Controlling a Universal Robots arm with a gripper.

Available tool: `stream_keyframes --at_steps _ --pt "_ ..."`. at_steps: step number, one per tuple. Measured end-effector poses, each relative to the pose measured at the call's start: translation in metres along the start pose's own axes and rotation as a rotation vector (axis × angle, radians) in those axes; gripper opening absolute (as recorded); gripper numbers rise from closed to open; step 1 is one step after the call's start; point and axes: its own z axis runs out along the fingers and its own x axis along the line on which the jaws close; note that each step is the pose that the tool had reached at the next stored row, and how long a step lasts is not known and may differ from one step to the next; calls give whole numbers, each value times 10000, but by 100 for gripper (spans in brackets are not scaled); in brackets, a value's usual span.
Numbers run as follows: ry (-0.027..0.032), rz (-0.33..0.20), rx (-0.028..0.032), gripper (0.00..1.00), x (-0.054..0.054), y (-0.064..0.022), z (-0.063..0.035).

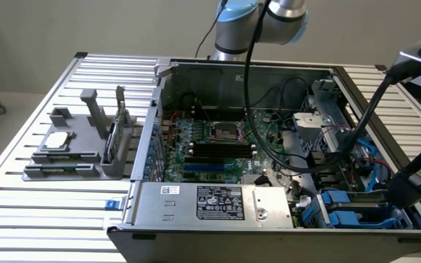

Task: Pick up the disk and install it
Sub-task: 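Insert the first disk wire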

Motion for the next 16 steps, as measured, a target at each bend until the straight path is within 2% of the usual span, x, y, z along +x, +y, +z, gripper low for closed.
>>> stream_keyframes --at_steps 1,6,9,11,13,14,16 --pt "89 103 -31 43 0 0 -1" --pt "718 506 -304 43 0 1 0" --pt "995 787 -414 43 -1 1 0" --pt "1137 995 -466 43 0 1 0" --pt "1226 1235 -490 43 -1 1 0" --pt "1253 1384 -493 43 0 1 -1" --pt "1265 1702 -481 43 0 1 0"
